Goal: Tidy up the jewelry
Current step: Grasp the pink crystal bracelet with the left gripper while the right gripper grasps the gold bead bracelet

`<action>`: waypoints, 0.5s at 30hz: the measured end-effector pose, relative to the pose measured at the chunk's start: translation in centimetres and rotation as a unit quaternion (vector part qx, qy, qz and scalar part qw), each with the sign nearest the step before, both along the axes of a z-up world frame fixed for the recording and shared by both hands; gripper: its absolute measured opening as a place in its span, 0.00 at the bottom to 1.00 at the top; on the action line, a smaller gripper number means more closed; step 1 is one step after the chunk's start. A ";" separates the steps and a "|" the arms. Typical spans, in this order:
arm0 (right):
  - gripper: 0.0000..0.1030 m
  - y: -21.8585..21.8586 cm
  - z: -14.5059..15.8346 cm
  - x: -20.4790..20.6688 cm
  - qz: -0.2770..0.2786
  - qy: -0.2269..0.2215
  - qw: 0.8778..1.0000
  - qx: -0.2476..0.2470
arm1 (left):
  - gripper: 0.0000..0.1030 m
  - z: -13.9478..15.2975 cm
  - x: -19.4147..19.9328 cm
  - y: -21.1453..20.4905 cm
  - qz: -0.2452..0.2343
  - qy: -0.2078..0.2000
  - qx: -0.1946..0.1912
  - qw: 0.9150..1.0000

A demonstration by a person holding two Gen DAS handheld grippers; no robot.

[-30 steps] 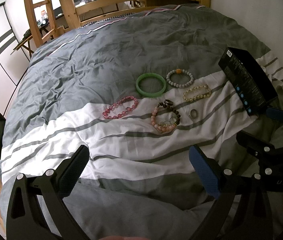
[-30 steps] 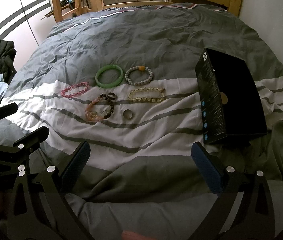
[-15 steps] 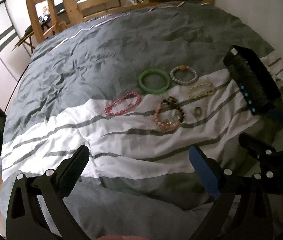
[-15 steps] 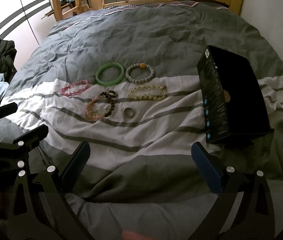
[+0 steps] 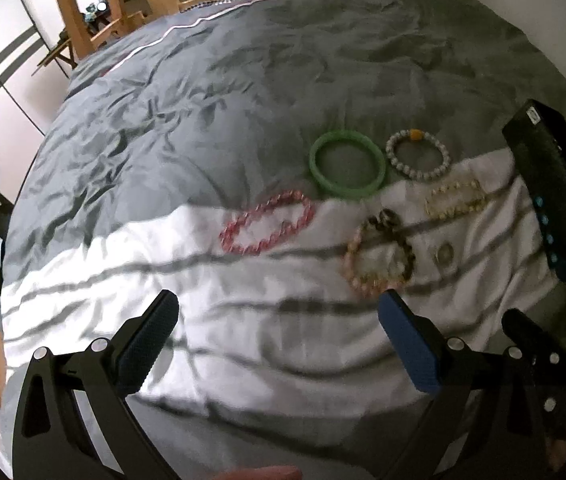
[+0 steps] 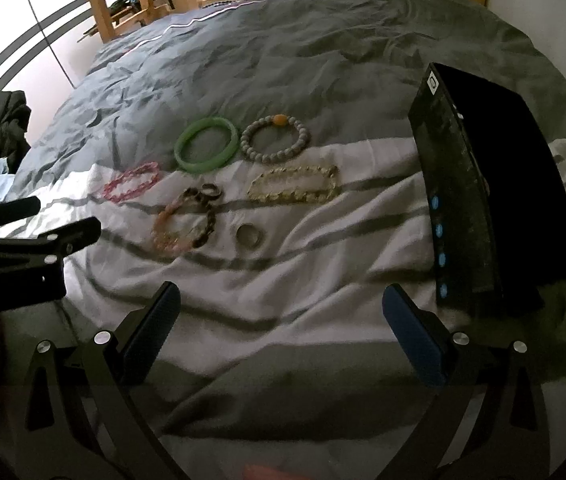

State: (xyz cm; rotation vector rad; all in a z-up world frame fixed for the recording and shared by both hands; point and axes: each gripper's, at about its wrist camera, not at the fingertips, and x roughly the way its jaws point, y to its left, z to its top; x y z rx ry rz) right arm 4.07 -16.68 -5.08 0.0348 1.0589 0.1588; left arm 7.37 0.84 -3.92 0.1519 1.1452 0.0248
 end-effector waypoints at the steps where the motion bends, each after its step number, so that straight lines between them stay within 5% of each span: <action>1: 0.97 0.0 -0.1 0.5 -0.001 0.001 1.000 -0.002 | 0.95 -0.2 0.9 0.0 -0.001 0.008 -0.007 1.000; 8: 0.97 1.1 -1.7 6.1 -0.010 0.008 1.000 -0.024 | 0.95 -2.6 5.1 0.2 0.029 0.035 -0.002 0.999; 15: 0.97 1.8 -6.8 11.3 -0.032 0.051 0.995 -0.076 | 0.95 -8.2 8.6 1.2 0.046 0.118 -0.045 0.991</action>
